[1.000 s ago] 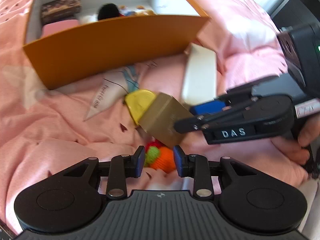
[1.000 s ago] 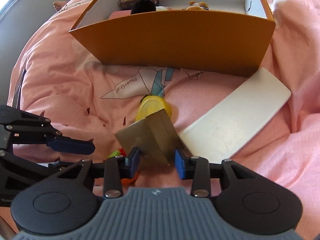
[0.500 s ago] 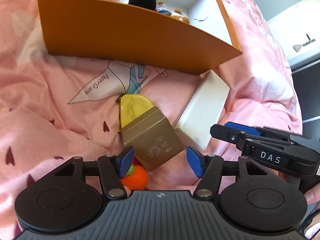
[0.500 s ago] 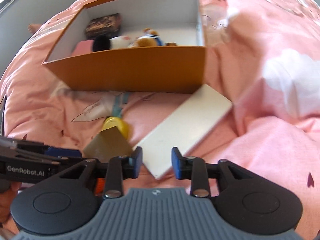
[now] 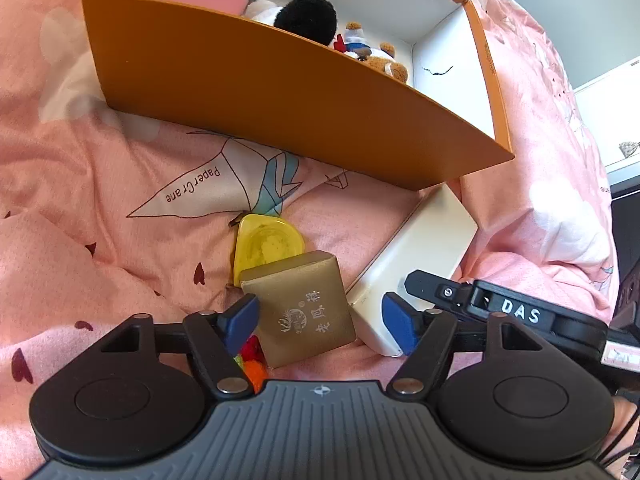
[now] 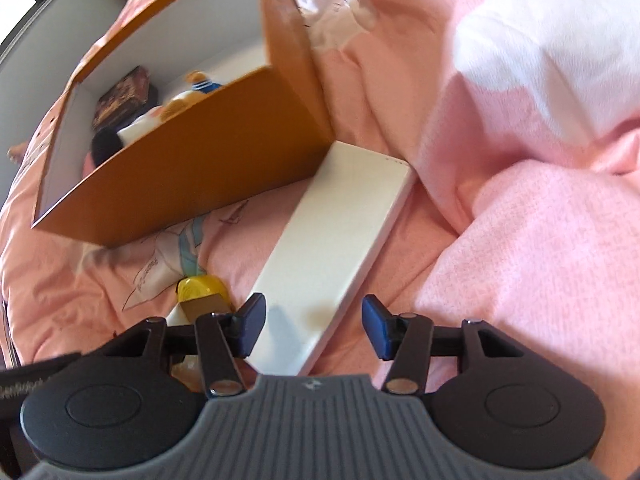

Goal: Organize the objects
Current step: 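Grasp the gold cardboard box with the left gripper while the right gripper grasps the white glasses case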

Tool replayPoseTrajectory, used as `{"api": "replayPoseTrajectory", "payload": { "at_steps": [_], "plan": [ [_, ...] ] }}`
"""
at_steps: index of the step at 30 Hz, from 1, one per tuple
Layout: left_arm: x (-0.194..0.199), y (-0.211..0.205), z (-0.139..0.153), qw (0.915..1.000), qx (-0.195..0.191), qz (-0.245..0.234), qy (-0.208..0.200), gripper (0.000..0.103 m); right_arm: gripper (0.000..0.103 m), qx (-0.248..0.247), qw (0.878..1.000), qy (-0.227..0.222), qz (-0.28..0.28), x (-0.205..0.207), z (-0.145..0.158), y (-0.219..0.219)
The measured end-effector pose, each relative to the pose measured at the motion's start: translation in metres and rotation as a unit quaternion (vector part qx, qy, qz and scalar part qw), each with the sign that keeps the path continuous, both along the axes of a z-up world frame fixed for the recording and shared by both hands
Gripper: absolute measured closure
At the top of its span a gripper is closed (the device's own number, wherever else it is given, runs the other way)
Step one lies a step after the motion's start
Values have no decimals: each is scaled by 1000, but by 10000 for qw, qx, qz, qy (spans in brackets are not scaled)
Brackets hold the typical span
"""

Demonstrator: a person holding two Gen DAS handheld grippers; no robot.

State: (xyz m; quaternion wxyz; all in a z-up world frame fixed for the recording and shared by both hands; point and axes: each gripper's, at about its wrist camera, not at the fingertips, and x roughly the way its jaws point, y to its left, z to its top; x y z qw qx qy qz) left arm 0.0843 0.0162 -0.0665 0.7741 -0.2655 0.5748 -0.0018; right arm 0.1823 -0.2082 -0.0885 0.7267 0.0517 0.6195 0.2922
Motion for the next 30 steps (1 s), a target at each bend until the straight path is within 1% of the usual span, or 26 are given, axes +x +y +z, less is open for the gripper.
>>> {"api": "replayPoseTrajectory", "payload": {
  "at_steps": [1,4,5,6,7,8,10,11,13,14,15,16,17,18,20,22,24,26,28,30],
  "plan": [
    [0,-2,0,10000,87,-13,11,19,47,-15,10000,58,-60,2,-4,0],
    [1,-5,-1,9995,307,-11,48,17,43,145,9994,253,-185,8,-13,0],
    [1,-4,-4,9994,314,33,142,23,40,202,9991,310,-215,10,-16,0],
    [1,-1,-10,9993,222,77,300,27,39,242,9988,366,-239,12,-19,0],
    [0,2,-17,9987,49,151,478,27,39,263,9984,423,-256,13,-23,0],
    [-2,4,-21,9983,-74,192,546,27,37,305,9981,473,-263,14,-26,0],
    [-3,6,-26,9980,-202,230,547,27,33,414,9972,548,-295,16,-33,0],
    [-3,7,-26,9982,-198,239,521,27,33,460,9968,572,-323,16,-35,0],
    [-4,6,-24,9988,-156,237,411,27,41,539,9964,567,-317,14,-34,0],
    [-3,5,-23,9989,-113,220,387,28,50,627,9957,603,-315,13,-33,-1],
    [-3,4,-22,9991,-71,198,376,28,55,619,9957,592,-340,12,-30,-1],
    [-3,3,-21,9991,-36,185,373,28,57,614,9960,545,-343,10,-27,-2],
    [-4,2,-19,9991,13,168,377,28,62,630,9961,497,-362,7,-22,-4],
    [-4,1,-16,9992,91,147,372,29,65,637,9962,455,-385,5,-17,-6],
    [-5,-2,-10,9990,232,111,368,29,67,499,9979,201,-364,0,-3,-7],
    [-8,-5,-6,9992,167,24,371,29,69,279,9988,-293,-259,-10,17,-8],
    [-9,-8,-4,9991,119,-7,402,27,74,-49,9967,-810,-32,-19,35,-6],
    [-10,-8,-5,9991,110,118,394,27,74,-451,9892,-1345,369,-24,46,-4],
    [-8,-6,-9,9986,54,244,464,27,74,-772,9809,-1612,771,-29,47,0],
    [-5,-7,-11,9982,63,336,500,27,74,-954,9708,-1860,1177,-41,46,5]
  ]
}}
